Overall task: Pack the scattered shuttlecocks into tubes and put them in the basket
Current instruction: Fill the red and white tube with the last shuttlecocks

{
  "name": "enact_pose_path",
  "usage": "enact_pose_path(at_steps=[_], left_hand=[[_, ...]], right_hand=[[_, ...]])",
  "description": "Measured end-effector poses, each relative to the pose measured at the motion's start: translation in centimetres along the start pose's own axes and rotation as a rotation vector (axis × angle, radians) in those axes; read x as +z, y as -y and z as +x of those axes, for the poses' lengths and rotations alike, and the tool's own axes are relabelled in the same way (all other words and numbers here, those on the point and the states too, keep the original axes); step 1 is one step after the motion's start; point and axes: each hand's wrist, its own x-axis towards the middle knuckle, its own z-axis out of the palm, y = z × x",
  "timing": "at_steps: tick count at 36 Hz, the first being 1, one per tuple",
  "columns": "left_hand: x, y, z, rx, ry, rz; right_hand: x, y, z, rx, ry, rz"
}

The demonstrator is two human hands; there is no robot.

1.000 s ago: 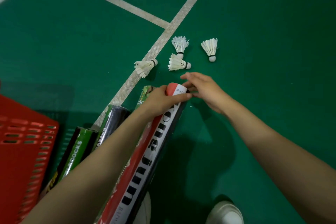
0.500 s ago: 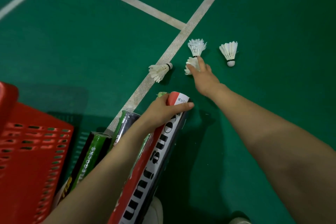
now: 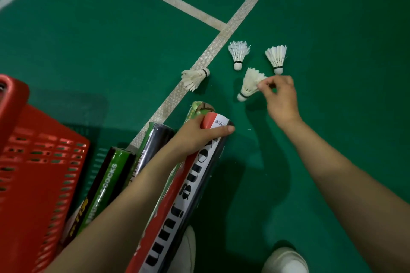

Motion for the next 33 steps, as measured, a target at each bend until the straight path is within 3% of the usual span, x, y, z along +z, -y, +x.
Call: enact_pose_path(at_steps=[6,15,22,29,33], left_hand=[[0.5,0.5,-1.5,0.002,0.007,-0.001],[1.5,1.2,-2.0,0.005,0.076,-0.006],[1.8,0.7,-1.1,0.063,0.056,0.009],[0.9,1.6,-0.6,0.052,-0.002,0.043],[-1.2,1.6,-0.1,0.035,-0.047,0.05]], right_hand=[[-1.9,2.0,-4.0,0.13,0.26,0.438],[-2.1,2.0,-6.4,0.038,0.348,0.305],[-0.2,4.2,-9.7,0.112,0.618,0.234],[1.5,3.8,-7.8,0.263,0.741,0.36],[3.3,4.6,-5.4,0.181,0.572,0.363]])
